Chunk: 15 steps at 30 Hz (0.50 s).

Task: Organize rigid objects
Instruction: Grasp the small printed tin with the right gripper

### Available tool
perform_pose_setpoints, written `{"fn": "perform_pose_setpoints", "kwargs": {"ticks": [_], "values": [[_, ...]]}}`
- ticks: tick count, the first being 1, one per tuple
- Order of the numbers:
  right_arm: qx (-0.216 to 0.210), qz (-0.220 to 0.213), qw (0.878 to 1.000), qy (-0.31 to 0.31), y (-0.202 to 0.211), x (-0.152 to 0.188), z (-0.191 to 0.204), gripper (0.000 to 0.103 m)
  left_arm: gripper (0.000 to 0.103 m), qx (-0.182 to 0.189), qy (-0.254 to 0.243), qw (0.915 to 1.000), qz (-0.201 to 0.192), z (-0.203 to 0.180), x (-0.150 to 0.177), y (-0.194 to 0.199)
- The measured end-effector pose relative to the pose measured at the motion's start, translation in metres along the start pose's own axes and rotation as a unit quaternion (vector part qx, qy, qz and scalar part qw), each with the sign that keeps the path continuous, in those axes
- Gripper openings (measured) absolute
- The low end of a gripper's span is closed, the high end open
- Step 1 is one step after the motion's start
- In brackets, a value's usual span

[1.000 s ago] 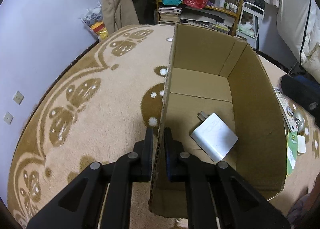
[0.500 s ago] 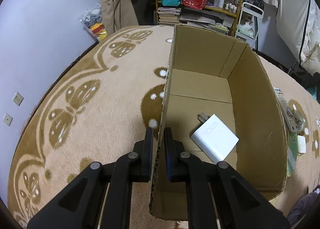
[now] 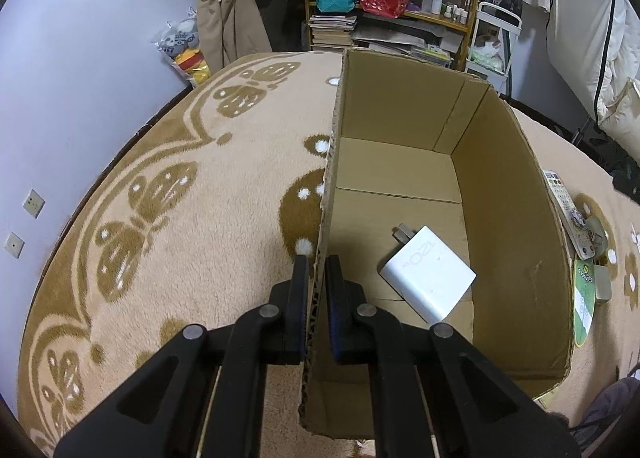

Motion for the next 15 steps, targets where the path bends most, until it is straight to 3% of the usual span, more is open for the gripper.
{"fn": "perform_pose_setpoints", "kwargs": {"ticks": [5, 10, 15], "values": [[-0.001, 0.038, 0.999, -0.035, -0.020, 0.011, -0.021, 0.095, 0.009, -0.004, -0.003, 1.0000, -0.002, 0.000, -0.001, 0.000], [-0.012, 0.065, 0.995, -0.079, -0.034, 0.019, -0.037, 0.095, 0.009, -0.029, -0.041, 0.9987, -0.005, -0.006, 0.001, 0.001], [-0.018, 0.090, 0.990, -0.110, -0.045, 0.030, -0.043, 0.095, 0.009, -0.023, -0.027, 0.9994, -0.003, -0.003, 0.000, 0.001]]}}
Point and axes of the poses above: each gripper's, at about its wrist camera, not at the fingertips, and y roughly against the way its jaws point, z to its left, x to its underside, the point moved 8 cm from there along -y, roughly the way its jaws point, and after that the axes turned 5 degrees about x, right-handed, at the moved point
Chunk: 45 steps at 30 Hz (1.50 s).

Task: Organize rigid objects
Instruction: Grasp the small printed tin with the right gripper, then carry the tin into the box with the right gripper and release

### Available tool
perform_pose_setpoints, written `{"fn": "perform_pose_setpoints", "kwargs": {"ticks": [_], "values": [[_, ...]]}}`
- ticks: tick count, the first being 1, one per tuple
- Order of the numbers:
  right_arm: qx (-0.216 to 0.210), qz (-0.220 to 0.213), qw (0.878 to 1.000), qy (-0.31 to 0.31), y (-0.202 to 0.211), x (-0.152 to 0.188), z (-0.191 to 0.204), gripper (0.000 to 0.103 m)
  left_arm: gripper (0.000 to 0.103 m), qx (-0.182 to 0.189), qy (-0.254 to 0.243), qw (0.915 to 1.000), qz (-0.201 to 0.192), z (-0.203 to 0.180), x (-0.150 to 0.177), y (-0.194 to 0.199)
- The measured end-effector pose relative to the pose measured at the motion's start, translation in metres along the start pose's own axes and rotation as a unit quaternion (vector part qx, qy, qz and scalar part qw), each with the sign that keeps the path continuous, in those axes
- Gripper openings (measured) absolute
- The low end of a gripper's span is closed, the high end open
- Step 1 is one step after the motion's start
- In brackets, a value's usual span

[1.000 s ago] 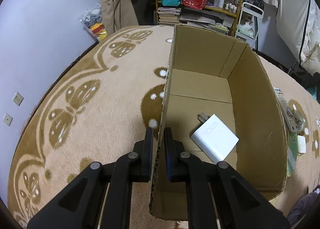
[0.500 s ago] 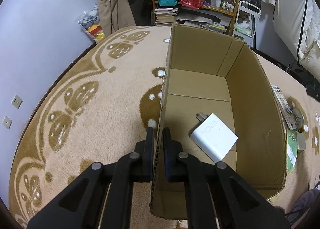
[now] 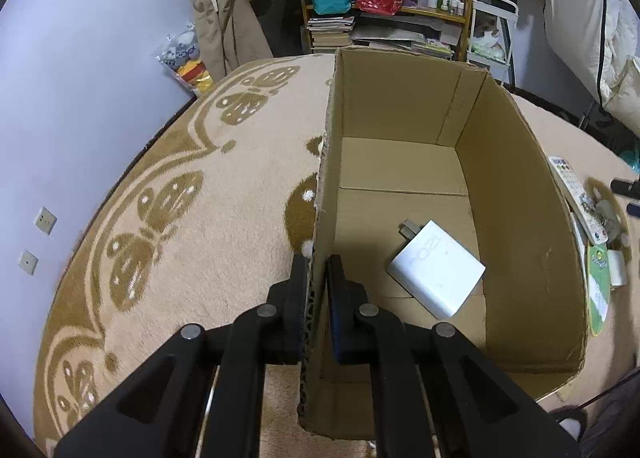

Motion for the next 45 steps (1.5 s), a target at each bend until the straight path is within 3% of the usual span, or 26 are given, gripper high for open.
{"fn": "perform_pose_setpoints", "kwargs": {"ticks": [7, 19, 21, 24, 32, 36, 45], "values": [[0.025, 0.042, 0.999, 0.010, -0.021, 0.018, -0.001, 0.094, 0.009, -0.006, -0.010, 0.9999, 0.002, -0.001, 0.001, 0.000], [0.006, 0.063, 0.998, 0.012, -0.027, 0.024, 0.004, 0.090, 0.009, 0.001, -0.003, 1.0000, 0.004, -0.001, 0.003, -0.001], [-0.012, 0.066, 0.998, -0.002, -0.029, 0.025, 0.004, 0.084, 0.009, 0.001, -0.002, 1.0000, 0.004, -0.002, 0.003, -0.001], [-0.045, 0.076, 0.996, -0.021, -0.033, 0.028, 0.010, 0.066, 0.009, 0.001, -0.002, 1.0000, 0.005, -0.001, 0.004, -0.001], [0.007, 0.010, 1.000, 0.023, -0.013, 0.016, 0.024, 0.065, 0.009, 0.001, -0.002, 1.0000, 0.004, 0.001, 0.003, -0.002], [0.021, 0.006, 0.998, 0.051, -0.004, 0.013, 0.028, 0.065, 0.009, 0.001, 0.000, 1.0000, 0.005, 0.000, 0.003, -0.002], [-0.006, -0.045, 0.995, 0.093, 0.040, -0.003, 0.060, 0.065, 0.009, 0.002, 0.008, 0.9999, 0.008, 0.003, 0.003, -0.002]]}}
Point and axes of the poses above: each gripper's, at about its wrist camera, not at the fingertips, and y roughly against the way its jaws point, z to its left, x to its underside, the point moved 8 cm from there along -y, roughly the way its jaws point, and after that the axes turned 5 degrees about x, right-handed, at the moved point
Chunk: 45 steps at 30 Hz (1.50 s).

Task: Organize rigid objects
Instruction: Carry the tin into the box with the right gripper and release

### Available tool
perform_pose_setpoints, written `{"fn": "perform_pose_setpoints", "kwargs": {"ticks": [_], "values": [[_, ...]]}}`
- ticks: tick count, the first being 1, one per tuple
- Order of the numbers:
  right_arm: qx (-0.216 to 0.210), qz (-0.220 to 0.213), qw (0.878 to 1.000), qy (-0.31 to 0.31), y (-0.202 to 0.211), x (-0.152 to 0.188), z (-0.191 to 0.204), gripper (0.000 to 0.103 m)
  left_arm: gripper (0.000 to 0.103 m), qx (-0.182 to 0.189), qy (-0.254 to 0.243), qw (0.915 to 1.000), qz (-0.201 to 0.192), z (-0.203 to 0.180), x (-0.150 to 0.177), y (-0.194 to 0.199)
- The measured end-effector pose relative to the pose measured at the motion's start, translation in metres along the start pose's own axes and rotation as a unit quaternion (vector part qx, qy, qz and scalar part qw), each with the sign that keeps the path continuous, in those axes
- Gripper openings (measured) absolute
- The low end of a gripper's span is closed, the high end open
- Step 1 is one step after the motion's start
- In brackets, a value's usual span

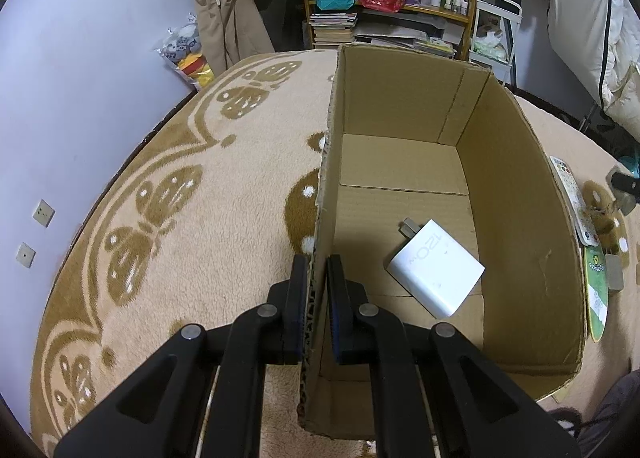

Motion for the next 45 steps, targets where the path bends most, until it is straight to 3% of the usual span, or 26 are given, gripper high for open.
{"fn": "perform_pose_setpoints", "kwargs": {"ticks": [7, 15, 25, 36, 45], "values": [[-0.025, -0.035, 0.998, 0.049, 0.029, -0.016, 0.054, 0.065, 0.009, -0.003, 0.004, 1.0000, 0.003, 0.000, -0.001, 0.001], [-0.099, -0.064, 0.989, 0.086, 0.060, -0.021, 0.133, 0.065, 0.009, 0.001, 0.006, 1.0000, 0.004, 0.002, -0.001, 0.000], [-0.150, -0.060, 0.976, 0.149, 0.066, -0.003, 0.215, 0.065, 0.009, 0.003, 0.007, 1.0000, 0.004, 0.001, -0.001, 0.000], [-0.127, -0.036, 0.978, 0.163, 0.036, 0.034, 0.224, 0.066, 0.009, 0.009, 0.012, 0.9999, 0.005, 0.002, 0.001, 0.001], [-0.123, -0.048, 0.976, 0.175, 0.039, 0.033, 0.225, 0.066, 0.009, 0.025, 0.029, 0.9993, 0.003, 0.006, 0.000, 0.002]]}}
Point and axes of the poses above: each gripper's, at about its wrist camera, not at the fingertips, and y roughly against the way its jaws point, z to its left, x to its underside, the point moved 8 cm from there along -y, roughly the way its jaws point, and after that the axes turned 5 degrees about x, right-handed, at the moved point
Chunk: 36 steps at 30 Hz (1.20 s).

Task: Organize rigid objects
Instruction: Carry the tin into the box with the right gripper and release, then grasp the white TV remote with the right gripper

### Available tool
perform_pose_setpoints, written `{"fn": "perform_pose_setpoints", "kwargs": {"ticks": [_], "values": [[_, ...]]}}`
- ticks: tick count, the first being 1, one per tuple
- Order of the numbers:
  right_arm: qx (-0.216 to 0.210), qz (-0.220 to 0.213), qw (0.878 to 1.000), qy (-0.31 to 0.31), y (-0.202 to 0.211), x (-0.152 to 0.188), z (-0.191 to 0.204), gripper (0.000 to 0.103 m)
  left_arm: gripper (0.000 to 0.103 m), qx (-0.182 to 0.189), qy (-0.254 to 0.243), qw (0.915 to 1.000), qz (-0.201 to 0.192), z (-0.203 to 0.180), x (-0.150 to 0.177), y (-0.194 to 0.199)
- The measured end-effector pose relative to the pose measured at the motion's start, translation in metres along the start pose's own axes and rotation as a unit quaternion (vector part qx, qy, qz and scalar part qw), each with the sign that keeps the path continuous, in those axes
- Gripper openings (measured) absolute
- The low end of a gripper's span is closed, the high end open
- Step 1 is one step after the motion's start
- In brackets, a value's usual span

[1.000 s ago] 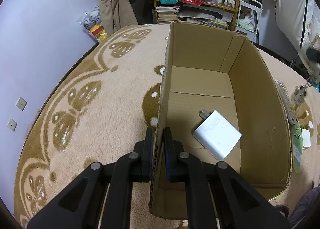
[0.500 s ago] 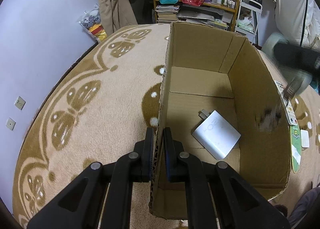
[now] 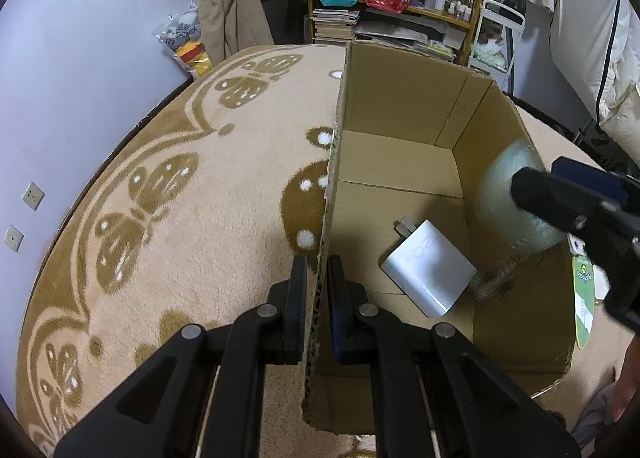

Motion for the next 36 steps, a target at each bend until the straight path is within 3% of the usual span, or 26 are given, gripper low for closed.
{"fn": "perform_pose_setpoints", "kwargs": {"ticks": [6, 8, 13, 23, 36], "values": [[0.020, -0.009, 1.000, -0.018, 0.010, -0.011, -0.020, 0.068, 0.008, -0.001, -0.004, 1.0000, -0.005, 0.000, -0.002, 0.002], [0.033, -0.011, 0.999, -0.019, 0.012, -0.013, -0.033, 0.079, 0.008, -0.001, -0.005, 1.0000, -0.005, 0.000, -0.002, 0.002], [0.060, -0.026, 0.998, -0.015, 0.017, -0.019, -0.065, 0.093, 0.008, -0.004, -0.005, 1.0000, -0.005, -0.001, -0.001, 0.003], [0.112, -0.007, 0.991, -0.076, 0.001, -0.016, -0.134, 0.094, 0.008, -0.006, -0.006, 1.0000, -0.005, -0.002, -0.002, 0.004], [0.139, 0.015, 0.979, -0.150, -0.027, 0.018, -0.186, 0.094, 0.008, -0.012, -0.012, 0.9998, -0.005, 0.000, -0.001, 0.002]]}}
Point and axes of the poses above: each gripper's, at about its wrist camera, not at the fingertips, and y roughly against the way its jaws point, z to its left, x to its underside, the point moved 8 cm from there along -y, roughly the way its jaws point, and after that the axes turned 5 degrees about x, right-handed, at the moved point
